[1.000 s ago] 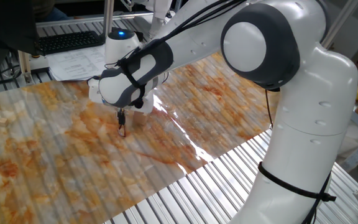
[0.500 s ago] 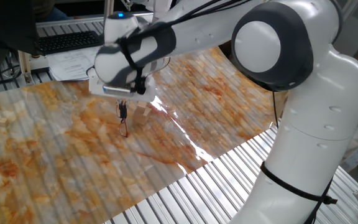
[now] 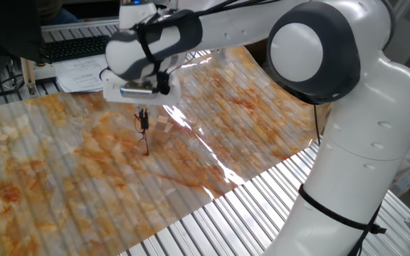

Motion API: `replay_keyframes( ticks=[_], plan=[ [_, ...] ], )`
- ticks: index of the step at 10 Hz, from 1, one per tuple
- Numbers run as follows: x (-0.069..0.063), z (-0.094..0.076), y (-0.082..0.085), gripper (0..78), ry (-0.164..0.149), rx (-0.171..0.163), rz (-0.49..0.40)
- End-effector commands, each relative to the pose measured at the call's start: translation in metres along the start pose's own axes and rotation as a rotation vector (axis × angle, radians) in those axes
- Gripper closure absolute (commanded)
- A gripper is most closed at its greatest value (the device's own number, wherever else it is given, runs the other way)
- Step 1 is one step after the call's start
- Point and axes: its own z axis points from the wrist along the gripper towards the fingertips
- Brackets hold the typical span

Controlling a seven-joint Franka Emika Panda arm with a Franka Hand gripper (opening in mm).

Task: Unfold the leg of the glasses (with one hand)

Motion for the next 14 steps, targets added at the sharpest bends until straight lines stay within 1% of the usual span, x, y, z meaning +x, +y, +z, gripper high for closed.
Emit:
replay_keyframes(
  ticks=[1, 2, 3, 4, 5, 7, 8, 9, 12, 13, 14],
  plan=[
    [0.002, -0.005, -0.002, 76.3, 0.025, 0.026, -0.030],
    [0.004, -0.006, -0.003, 76.3, 0.035, 0.045, -0.040],
    [0.005, -0.006, -0.003, 76.3, 0.037, 0.048, -0.041],
    [0.010, -0.009, -0.004, 76.3, 0.059, 0.069, -0.055],
    [0.013, -0.011, -0.004, 76.3, 0.070, 0.086, -0.065],
    [0.014, -0.011, -0.004, 76.3, 0.077, 0.109, -0.085],
    [0.014, -0.011, -0.004, 76.3, 0.089, 0.116, -0.096],
    [0.014, -0.011, -0.003, 76.3, 0.092, 0.116, -0.099],
    [0.011, -0.007, 0.003, 76.3, 0.088, 0.106, -0.107],
    [0.010, -0.004, 0.007, 76.3, 0.088, 0.111, -0.109],
    [0.008, -0.002, 0.011, 76.3, 0.100, 0.120, -0.121]
  ],
)
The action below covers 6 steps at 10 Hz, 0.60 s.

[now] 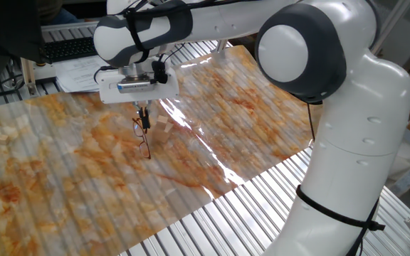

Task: Unfold the leg of the glasses (with one hand)

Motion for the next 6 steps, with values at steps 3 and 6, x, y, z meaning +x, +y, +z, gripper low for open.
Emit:
replay_keyframes(
  ticks=[3, 6],
  plan=[
    [-0.0066, 0.0056, 0.0130, 76.3, 0.003, 0.010, 0.001],
    [-0.0105, 0.0036, 0.0167, 76.3, 0.001, 0.002, -0.008]
  ],
)
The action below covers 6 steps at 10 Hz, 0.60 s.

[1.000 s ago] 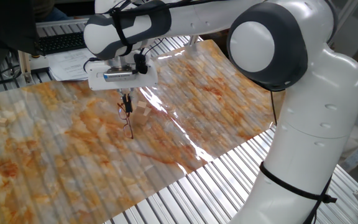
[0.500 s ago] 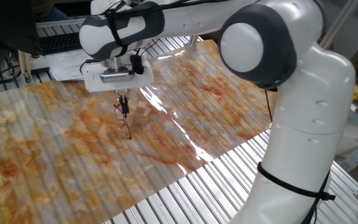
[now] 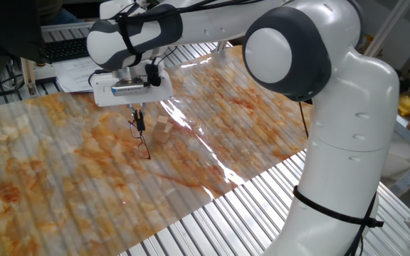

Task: Unfold the leg of the glasses (with one hand)

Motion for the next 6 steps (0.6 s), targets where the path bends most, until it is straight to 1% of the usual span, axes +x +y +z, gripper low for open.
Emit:
replay_keyframes(
  ticks=[1, 6],
  plan=[
    [-0.0034, -0.0035, 0.0026, 0.1, 0.001, -0.006, -0.010],
    [-0.0034, -0.0035, 0.0026, 0.1, 0.001, -0.006, -0.010]
  ],
)
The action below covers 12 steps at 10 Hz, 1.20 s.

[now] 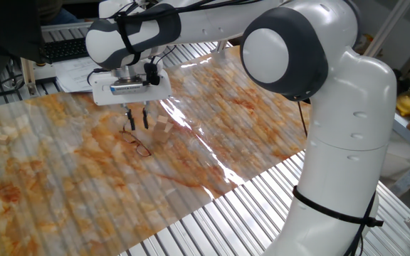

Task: Unfold the leg of the glasses (with one hand)

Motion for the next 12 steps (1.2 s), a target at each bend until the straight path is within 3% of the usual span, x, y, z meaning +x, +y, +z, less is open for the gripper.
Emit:
replay_keyframes(
  ticks=[1, 9, 10, 12],
  plan=[
    [-0.0034, -0.0035, 0.0026, 0.1, 0.001, -0.006, -0.010],
    [-0.0034, -0.0035, 0.0026, 0.1, 0.001, -0.006, -0.010],
    [-0.0068, 0.0005, 0.0097, 0.1, -0.078, -0.014, -0.200],
    [-0.0068, 0.0005, 0.0097, 0.1, -0.078, -0.014, -0.202]
  ],
)
